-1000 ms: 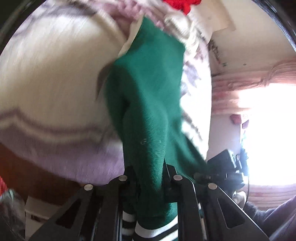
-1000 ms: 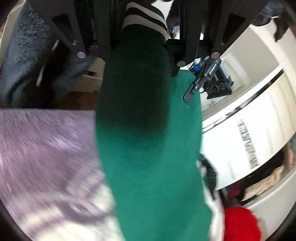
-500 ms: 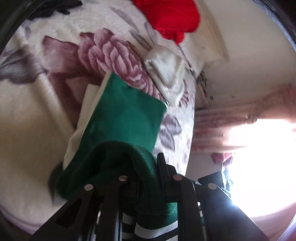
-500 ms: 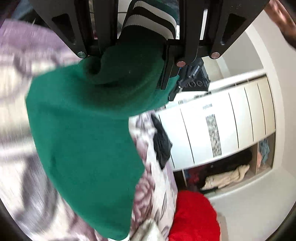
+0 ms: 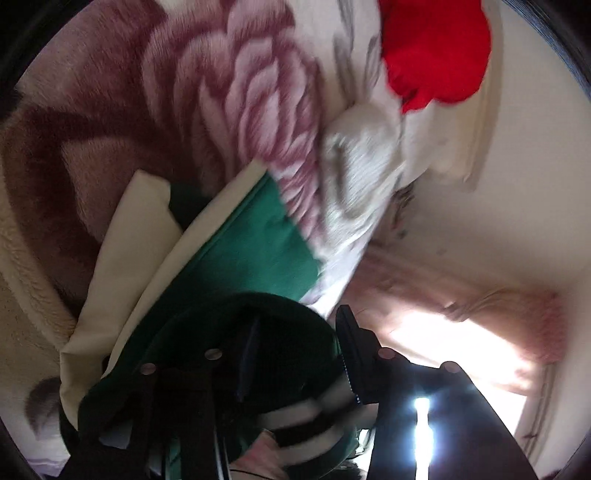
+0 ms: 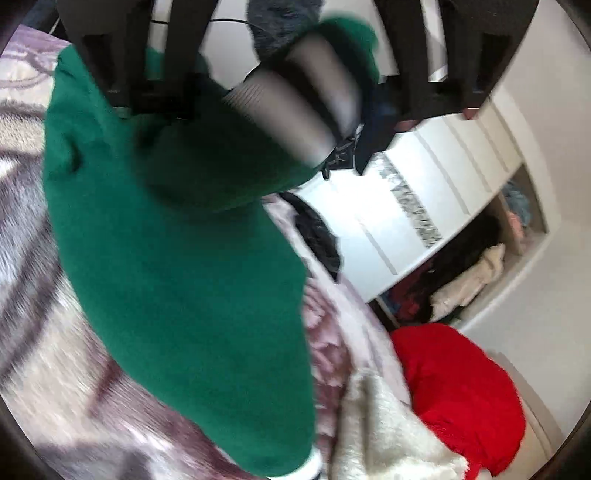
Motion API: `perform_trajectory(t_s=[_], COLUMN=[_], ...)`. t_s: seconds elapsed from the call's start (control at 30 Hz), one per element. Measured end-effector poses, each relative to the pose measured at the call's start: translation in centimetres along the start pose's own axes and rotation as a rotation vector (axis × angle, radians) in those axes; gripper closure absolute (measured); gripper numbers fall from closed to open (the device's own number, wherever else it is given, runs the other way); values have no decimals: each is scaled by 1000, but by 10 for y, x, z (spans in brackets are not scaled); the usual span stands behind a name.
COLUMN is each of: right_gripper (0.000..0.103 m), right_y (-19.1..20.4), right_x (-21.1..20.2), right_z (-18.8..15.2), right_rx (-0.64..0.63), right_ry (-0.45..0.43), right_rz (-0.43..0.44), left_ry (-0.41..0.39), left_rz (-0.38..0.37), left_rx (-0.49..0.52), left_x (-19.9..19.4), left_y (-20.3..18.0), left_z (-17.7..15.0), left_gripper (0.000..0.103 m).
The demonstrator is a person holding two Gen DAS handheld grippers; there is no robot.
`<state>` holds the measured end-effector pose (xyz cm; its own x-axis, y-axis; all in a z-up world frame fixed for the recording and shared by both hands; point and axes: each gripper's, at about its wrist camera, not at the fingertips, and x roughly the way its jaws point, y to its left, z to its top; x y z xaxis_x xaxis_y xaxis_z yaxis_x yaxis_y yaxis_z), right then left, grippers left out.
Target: Fold large clothes
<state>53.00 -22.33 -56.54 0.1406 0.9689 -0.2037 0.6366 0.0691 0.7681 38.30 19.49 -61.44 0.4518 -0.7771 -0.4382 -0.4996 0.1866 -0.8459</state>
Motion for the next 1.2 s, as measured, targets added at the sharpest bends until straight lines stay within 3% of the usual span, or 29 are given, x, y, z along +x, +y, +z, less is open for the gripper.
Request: perform_trajectory(t_s=[0.1,0.17,0.2,0.27,0.4,0.43,0.47,0.5,0.53,0.57,0.6,0.67,0.83,0.93,1.07,1.13,1.2], right_gripper=[25,25,25,25,24,24,24,25,28,58,76,91,95,95,95,94,85], right_y=[10,17,22,28,22,21,22,24,26,30,33,42,81,95,76,64,63], right_x=[-20,-39,-50,-64,-50,-42,-35,-24,-16,-8,-4,-6,-36,-34,-12,-10,-15], right_z=[12,16,16,12,8,7,7,8,10,11,11,9,-15,-9,41,58,59], right_rx=[-26,-61,-102,-205,-343,-379,-409,-453,-485,-525,-539,-536,-575,-602,-550,-487,-488], right_ry=[-46,-93,-128,-174,-119,-107,-102,-93,-100,-127,-145,-205,-335,-349,-340,-302,-262], right_rz=[43,57,25,-129,-377,-427,-457,-495,-526,-563,-603,-623,-541,-546,-677,-663,-630], left_ry=[-105,-141,-139,-118,-31,-35,-38,-43,-45,-54,-75,-120,-202,-197,-130,-106,-92], left_rz=[42,129,154,246,502,568,607,663,697,689,670,575,368,402,412,367,356], left_rx=[110,245,295,421,663,721,780,818,847,859,851,765,485,403,289,276,300], left_x=[-22,-25,-22,-7,50,63,76,83,86,81,74,47,-2,21,48,44,31], left_y=[-9,-19,-22,-28,-35,-36,-37,-38,-41,-43,-46,-47,-26,-7,23,22,13], left_z=[-5,-15,-20,-30,-44,-45,-46,-48,-49,-49,-49,-43,-16,13,41,40,29], left_gripper=[39,38,38,38,38,42,53,78,86,90,94,95,97,97,96,92,91])
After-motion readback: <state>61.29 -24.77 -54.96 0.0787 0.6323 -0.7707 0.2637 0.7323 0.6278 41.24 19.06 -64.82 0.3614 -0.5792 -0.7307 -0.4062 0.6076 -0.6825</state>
